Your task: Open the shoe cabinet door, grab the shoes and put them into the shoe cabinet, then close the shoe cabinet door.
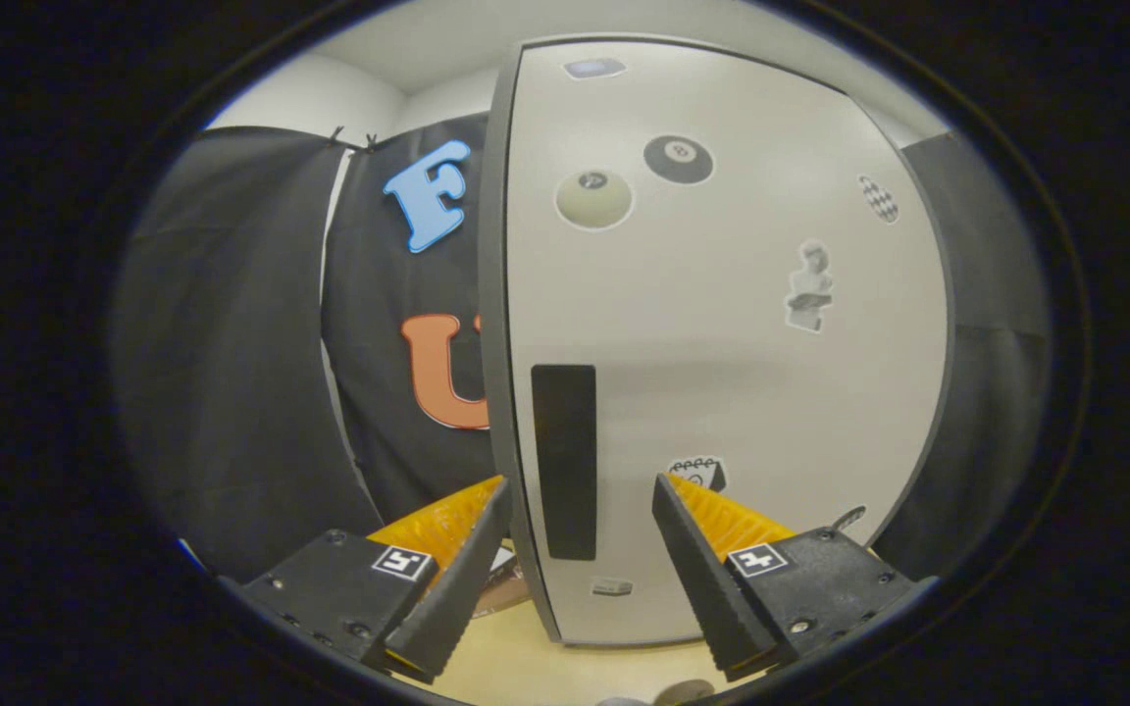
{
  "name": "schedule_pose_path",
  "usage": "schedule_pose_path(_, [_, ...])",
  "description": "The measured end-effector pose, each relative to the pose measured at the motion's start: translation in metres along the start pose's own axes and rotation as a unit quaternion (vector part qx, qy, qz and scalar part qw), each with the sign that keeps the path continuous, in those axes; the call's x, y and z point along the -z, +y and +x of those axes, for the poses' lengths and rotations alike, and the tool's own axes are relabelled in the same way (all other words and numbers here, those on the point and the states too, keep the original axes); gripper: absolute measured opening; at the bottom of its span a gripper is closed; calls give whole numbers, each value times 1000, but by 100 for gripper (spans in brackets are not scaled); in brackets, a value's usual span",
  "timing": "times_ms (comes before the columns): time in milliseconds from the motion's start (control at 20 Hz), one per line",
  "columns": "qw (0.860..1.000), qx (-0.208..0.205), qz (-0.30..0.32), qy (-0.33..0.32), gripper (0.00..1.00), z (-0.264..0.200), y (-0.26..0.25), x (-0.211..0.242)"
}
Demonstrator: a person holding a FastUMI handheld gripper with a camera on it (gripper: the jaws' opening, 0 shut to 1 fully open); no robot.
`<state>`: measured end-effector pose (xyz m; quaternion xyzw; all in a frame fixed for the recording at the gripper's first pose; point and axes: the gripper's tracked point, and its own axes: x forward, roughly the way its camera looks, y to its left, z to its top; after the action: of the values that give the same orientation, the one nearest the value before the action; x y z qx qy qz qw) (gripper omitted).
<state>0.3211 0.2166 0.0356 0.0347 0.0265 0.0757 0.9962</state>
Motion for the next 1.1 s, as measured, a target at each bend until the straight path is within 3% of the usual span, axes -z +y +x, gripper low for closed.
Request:
schedule_pose_path(100, [1000,0,0,3,89,11,3,0])
schedule_pose_path(350, [1000,13,5,14,50,20,3,5])
schedule_pose_path(450, [1000,16,3,14,40,21,2,6])
schedule_pose_path(1100, [998,-50,-19,22,29,-35,-5,14])
